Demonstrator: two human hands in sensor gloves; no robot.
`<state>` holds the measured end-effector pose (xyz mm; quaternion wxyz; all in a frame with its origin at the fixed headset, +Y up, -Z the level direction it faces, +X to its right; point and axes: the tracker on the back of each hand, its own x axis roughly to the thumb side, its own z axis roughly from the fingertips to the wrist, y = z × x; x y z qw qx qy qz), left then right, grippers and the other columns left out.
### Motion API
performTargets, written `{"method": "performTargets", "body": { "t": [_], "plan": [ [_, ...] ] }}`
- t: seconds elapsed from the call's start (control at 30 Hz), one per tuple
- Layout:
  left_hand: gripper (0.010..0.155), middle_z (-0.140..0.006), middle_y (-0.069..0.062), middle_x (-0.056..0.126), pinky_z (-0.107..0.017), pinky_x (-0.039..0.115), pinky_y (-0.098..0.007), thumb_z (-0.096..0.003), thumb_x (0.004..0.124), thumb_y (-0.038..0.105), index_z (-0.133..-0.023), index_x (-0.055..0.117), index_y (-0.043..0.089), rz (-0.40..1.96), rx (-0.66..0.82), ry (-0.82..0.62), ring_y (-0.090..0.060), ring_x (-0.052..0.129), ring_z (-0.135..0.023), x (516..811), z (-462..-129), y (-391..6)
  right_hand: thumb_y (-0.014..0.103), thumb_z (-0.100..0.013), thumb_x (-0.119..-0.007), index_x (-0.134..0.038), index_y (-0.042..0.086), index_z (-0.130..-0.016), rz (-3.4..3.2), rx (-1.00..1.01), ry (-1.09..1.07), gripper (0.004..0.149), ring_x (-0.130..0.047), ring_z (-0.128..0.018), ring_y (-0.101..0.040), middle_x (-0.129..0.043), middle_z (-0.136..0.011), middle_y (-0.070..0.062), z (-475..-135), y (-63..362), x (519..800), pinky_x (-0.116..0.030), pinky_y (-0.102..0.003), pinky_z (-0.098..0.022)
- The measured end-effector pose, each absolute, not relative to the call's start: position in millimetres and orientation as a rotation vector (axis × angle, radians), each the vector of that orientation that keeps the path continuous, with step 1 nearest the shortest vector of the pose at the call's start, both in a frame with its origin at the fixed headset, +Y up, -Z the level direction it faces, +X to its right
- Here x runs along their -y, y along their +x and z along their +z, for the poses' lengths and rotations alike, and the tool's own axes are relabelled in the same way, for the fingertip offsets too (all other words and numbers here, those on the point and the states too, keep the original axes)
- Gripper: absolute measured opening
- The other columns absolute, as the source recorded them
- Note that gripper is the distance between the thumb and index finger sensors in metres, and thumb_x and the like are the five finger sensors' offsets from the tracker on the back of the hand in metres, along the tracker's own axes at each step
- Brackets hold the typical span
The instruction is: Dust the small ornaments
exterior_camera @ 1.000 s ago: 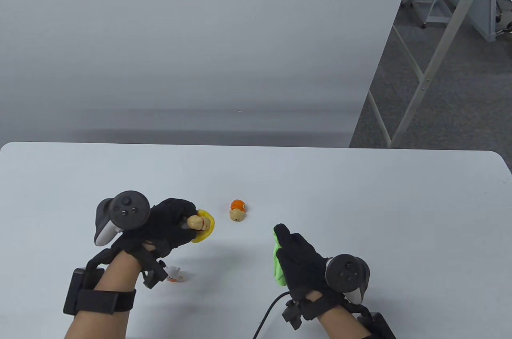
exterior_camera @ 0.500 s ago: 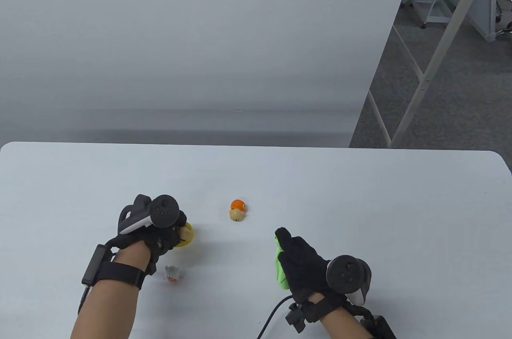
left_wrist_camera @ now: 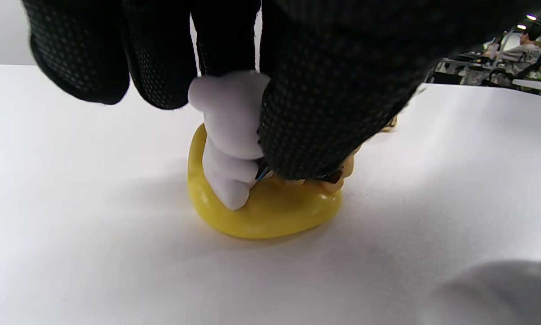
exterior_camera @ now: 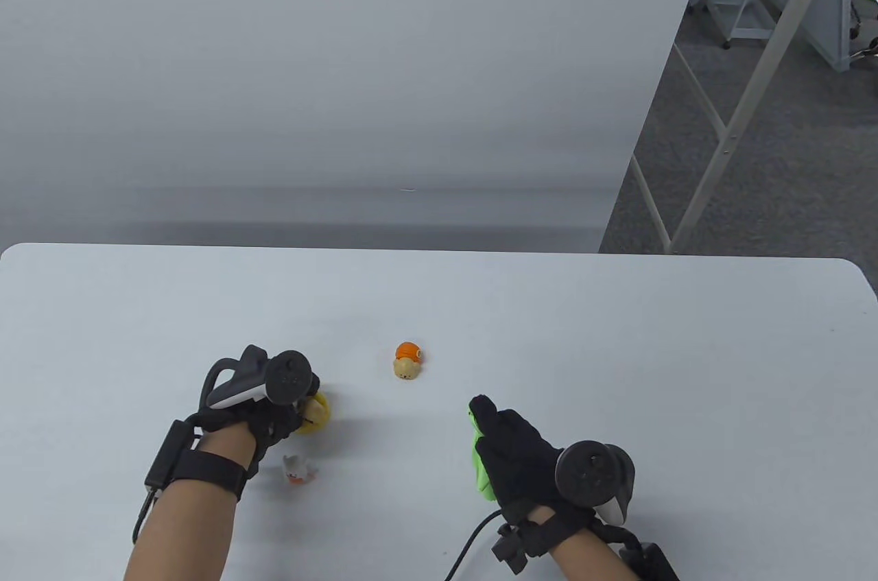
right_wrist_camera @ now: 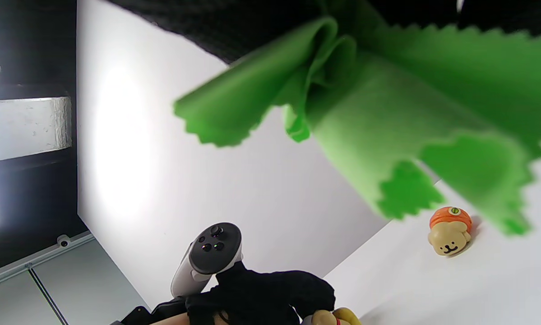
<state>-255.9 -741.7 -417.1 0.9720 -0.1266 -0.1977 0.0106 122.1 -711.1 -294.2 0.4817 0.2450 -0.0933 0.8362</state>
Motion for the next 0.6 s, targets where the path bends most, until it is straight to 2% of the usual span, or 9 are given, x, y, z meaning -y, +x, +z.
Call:
{"method": "performTargets", "body": {
  "t": [0.13, 0.23, 0.33, 0.47, 0.6],
  "plan": [
    [0.082, -0.114, -0.023, 0.055, -0.062, 0.070, -0.074, -0.0411, 0.106, 0.028, -0.110, 0.063, 0.015, 0.096, 0.390, -0.326, -0.059, 0.063, -0.101, 715.7, -419.1, -255.4, 0.013, -0.055, -0.078, -0.066, -0.003, -0.100, 2.028, 0.232, 0.591, 0.049, -0.092, -0.052, -0.051, -0.083, -0.077, -0.043, -294.4, 123.9, 709.5, -0.076, -0.076, -0.046],
    [0.079, -0.115, -0.023, 0.054, -0.063, 0.068, -0.074, -0.0431, 0.104, 0.030, -0.109, 0.064, 0.014, 0.133, 0.377, -0.240, -0.060, 0.060, -0.103, 690.2, -425.4, -247.4, 0.012, -0.056, -0.078, -0.066, -0.003, -0.100, 2.021, 0.234, 0.584, 0.049, -0.092, -0.052, -0.051, -0.083, -0.077, -0.043, -295.0, 125.0, 709.1, -0.076, -0.076, -0.046],
    [0.077, -0.115, -0.022, 0.055, -0.062, 0.072, -0.070, -0.0445, 0.102, 0.031, -0.109, 0.064, 0.015, 0.190, 0.389, -0.172, -0.058, 0.063, -0.102, 668.0, -436.3, -228.9, 0.012, -0.056, -0.078, -0.066, -0.003, -0.100, 2.022, 0.240, 0.583, 0.049, -0.092, -0.052, -0.051, -0.083, -0.077, -0.043, -294.7, 127.2, 707.9, -0.076, -0.076, -0.046],
    [0.078, -0.116, -0.022, 0.053, -0.064, 0.070, -0.070, -0.0453, 0.102, 0.032, -0.110, 0.063, 0.016, 0.190, 0.394, -0.173, -0.058, 0.060, -0.104, 655.6, -452.6, -197.2, 0.012, -0.056, -0.078, -0.066, -0.003, -0.101, 2.020, 0.259, 0.567, 0.049, -0.091, -0.053, -0.051, -0.083, -0.077, -0.043, -294.1, 133.5, 704.8, -0.076, -0.076, -0.047],
    [0.079, -0.118, -0.021, 0.051, -0.066, 0.070, -0.070, -0.0456, 0.102, 0.033, -0.112, 0.061, 0.017, 0.181, 0.364, -0.212, -0.058, 0.061, -0.105, 660.8, -471.2, -163.2, 0.012, -0.056, -0.078, -0.066, -0.003, -0.101, 2.004, 0.268, 0.552, 0.049, -0.091, -0.053, -0.051, -0.083, -0.077, -0.043, -295.3, 138.7, 701.6, -0.076, -0.076, -0.047]
  ]
}}
